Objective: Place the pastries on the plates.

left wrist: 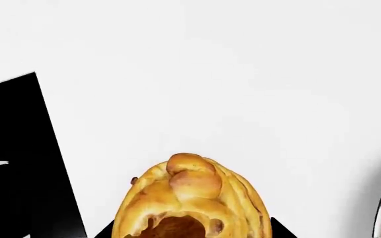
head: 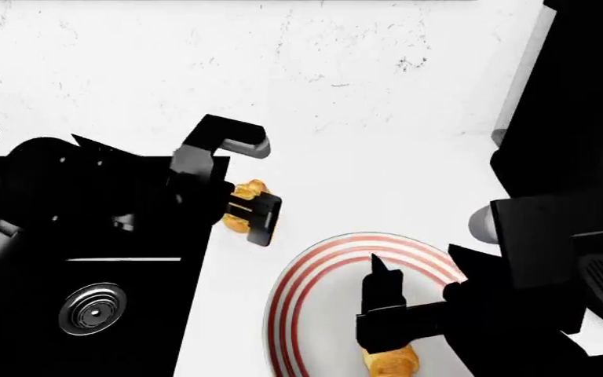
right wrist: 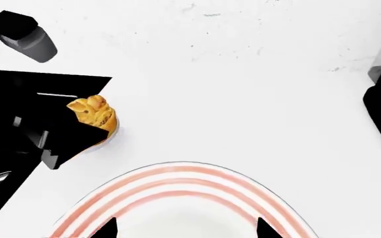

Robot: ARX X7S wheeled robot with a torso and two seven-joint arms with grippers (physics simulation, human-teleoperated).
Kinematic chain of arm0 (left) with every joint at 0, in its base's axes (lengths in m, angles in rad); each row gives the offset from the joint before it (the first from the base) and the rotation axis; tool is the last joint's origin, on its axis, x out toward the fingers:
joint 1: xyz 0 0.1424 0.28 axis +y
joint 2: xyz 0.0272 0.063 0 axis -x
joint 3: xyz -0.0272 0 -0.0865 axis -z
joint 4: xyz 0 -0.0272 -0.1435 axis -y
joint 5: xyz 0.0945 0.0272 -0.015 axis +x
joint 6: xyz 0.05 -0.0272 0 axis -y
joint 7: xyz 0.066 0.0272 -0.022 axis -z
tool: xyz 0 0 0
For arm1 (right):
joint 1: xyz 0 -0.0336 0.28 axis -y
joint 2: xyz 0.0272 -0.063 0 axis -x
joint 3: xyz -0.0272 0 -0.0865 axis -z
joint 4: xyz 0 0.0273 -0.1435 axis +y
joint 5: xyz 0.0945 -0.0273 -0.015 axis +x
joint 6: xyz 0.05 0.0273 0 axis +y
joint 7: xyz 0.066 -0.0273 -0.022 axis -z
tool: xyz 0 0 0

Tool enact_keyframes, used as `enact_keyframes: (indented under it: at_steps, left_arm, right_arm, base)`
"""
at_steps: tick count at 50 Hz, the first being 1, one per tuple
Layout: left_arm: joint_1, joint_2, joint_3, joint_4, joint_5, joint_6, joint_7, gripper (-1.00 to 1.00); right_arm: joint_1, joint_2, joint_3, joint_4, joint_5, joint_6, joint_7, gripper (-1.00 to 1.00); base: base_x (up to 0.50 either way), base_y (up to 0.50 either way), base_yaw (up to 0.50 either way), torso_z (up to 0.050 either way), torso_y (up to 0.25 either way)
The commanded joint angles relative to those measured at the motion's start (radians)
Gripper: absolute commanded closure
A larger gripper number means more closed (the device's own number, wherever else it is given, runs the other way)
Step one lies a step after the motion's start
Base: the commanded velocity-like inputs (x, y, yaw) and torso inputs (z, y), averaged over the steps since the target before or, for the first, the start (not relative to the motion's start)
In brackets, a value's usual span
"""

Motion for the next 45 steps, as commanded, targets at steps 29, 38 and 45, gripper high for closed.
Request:
enact_keyframes:
  at_steps: [29,38,45]
  left_arm:
    - [0.61,-0.528,-0.501,0.95,-0.165,0.447,-0.414,1.0]
    - [0.659,-0.516,-0.491,0.933,-0.125,0.47,-0.39,1.0]
    - [0.696,-0.54,-0.51,0.937,-0.123,0.494,-0.376,1.0]
  right_arm:
    - [-0.094,0.162,0.046,0.107,-0.379,-0.006,-0.357,-1.0]
    - [-0.116,0.155,0.028,0.118,-0.402,0.006,-0.338,-1.0]
    - [-0.12,0.15,0.025,0.125,-0.419,0.013,-0.342,-1.0]
  base:
    - [-0.39,0.05,0.0,0.0,0.0]
    - [-0.27,0.49,0.0,0.0,0.0]
    - [-0.09,0.5,0.0,0.0,0.0]
